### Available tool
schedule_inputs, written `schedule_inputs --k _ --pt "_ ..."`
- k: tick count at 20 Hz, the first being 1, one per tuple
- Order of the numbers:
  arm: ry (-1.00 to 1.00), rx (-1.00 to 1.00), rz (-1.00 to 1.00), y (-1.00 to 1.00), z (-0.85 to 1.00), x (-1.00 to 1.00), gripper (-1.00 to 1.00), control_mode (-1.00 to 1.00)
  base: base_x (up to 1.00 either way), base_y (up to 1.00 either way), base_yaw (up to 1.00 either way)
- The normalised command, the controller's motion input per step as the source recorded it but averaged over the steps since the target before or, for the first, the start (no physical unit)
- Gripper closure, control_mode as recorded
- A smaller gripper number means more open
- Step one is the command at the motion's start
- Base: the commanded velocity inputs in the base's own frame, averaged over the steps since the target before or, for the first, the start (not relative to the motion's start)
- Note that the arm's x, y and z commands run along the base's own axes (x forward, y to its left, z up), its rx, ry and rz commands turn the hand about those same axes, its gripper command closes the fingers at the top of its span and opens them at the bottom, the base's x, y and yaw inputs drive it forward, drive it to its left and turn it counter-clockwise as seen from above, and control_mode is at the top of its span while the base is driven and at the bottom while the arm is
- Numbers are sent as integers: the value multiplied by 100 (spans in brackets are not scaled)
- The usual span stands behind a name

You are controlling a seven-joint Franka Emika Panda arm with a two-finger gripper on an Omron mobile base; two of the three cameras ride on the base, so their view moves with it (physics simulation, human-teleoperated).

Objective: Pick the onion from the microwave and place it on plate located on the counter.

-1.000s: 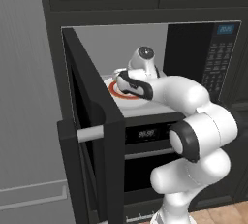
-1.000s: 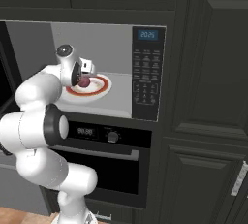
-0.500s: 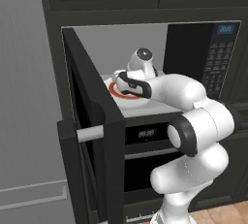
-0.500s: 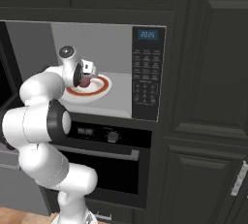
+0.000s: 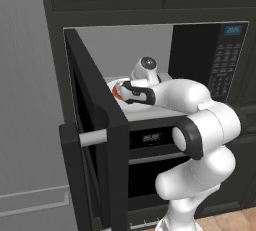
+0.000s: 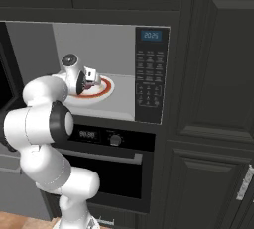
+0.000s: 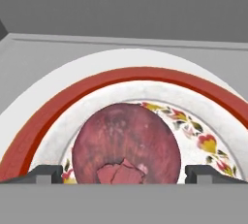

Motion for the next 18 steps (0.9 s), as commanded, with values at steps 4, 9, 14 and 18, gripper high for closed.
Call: schedule_inputs --k 4,9,14,18 --pt "0 0 0 0 -3 2 100 -100 0 0 0" --pt "0 0 0 0 0 0 100 -100 0 0 0" --pt "0 0 -2 -2 8 -15 100 -100 0 0 0" --pt "0 0 -4 -29 36 -60 100 -100 0 0 0"
